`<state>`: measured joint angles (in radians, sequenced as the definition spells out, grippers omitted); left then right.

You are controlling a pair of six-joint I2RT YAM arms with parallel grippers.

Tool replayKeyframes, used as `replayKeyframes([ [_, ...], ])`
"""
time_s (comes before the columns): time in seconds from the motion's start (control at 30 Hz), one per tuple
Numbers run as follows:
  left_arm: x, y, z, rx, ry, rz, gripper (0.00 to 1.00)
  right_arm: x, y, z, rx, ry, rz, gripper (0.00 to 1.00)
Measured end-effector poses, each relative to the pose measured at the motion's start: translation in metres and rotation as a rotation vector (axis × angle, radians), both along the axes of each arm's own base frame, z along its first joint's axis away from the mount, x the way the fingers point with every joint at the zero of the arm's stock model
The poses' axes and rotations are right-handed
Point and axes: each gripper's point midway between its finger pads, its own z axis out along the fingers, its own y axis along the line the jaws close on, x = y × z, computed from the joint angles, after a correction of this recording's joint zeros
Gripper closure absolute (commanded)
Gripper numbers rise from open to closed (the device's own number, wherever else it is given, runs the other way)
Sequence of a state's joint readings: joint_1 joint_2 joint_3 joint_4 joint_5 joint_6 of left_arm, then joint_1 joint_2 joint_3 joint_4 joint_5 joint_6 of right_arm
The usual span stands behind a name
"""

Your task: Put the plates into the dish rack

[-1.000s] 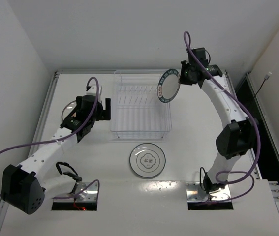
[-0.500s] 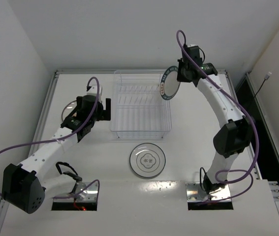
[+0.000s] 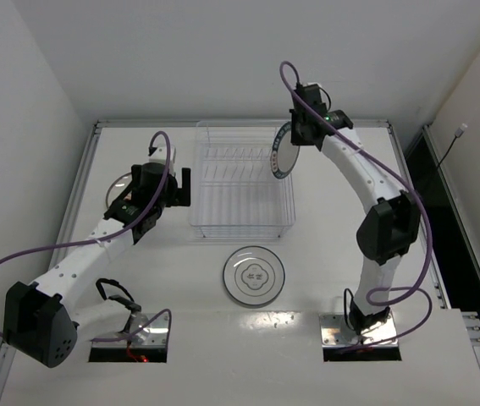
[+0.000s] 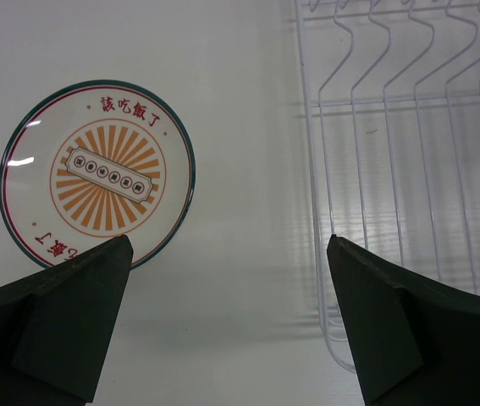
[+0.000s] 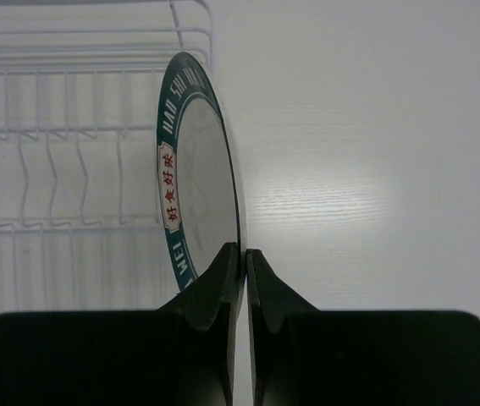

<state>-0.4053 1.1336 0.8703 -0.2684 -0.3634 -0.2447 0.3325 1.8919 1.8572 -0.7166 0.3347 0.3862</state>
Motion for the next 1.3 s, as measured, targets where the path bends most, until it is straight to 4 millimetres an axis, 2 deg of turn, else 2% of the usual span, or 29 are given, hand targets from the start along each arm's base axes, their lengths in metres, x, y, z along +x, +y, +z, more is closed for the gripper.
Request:
replayKeyframes([
  [0.07,0.000,0.000,0.000,0.000,0.000,0.000,0.00,-0.001,0.010,-0.007,-0.030,0.006,0.005,1.00],
  [0.27,0.000,0.000,0.000,0.000,0.000,0.000,0.00,0.002,0.030,-0.010,-0.094,-0.024,-0.001,1.00],
  [0.5,0.000,0.000,0.000,0.000,0.000,0.000,0.00,0.018,0.042,-0.024,-0.130,-0.001,-0.005,1.00],
  [0.63,0.000,0.000,-0.001,0.001,0.003,0.000,0.00,0.020,0.043,-0.030,-0.138,0.021,-0.001,0.91],
  [0.67,0.001,0.000,-0.002,0.003,0.006,0.000,0.00,0.018,0.044,-0.031,-0.138,0.030,0.004,0.84],
  [0.8,0.001,-0.001,-0.004,0.005,0.013,0.000,0.00,0.011,0.043,-0.031,-0.138,0.054,0.012,0.67],
  [0.9,0.001,-0.001,-0.005,0.006,0.014,0.000,0.00,0.001,0.041,-0.021,-0.125,0.055,0.026,0.58],
  [0.97,0.001,-0.001,-0.005,0.006,0.014,0.000,0.00,-0.012,0.036,-0.007,-0.109,0.050,0.036,0.58],
  [1.07,0.001,0.000,-0.005,0.007,0.014,0.001,0.00,-0.037,0.029,0.024,-0.058,0.011,0.056,0.58],
  [1.17,0.001,0.000,-0.005,0.007,0.015,0.001,0.00,-0.082,0.022,0.048,0.065,-0.038,0.098,0.58],
  [1.2,0.001,0.000,-0.005,0.007,0.016,0.001,0.00,-0.101,0.021,0.049,0.122,-0.054,0.117,0.58],
  [1.23,0.001,0.000,-0.005,0.008,0.017,0.001,0.00,-0.128,0.020,0.046,0.196,-0.048,0.137,0.58],
  [1.3,0.001,0.001,-0.005,0.010,0.017,0.004,0.00,-0.168,0.021,0.026,0.335,-0.038,0.165,0.58],
])
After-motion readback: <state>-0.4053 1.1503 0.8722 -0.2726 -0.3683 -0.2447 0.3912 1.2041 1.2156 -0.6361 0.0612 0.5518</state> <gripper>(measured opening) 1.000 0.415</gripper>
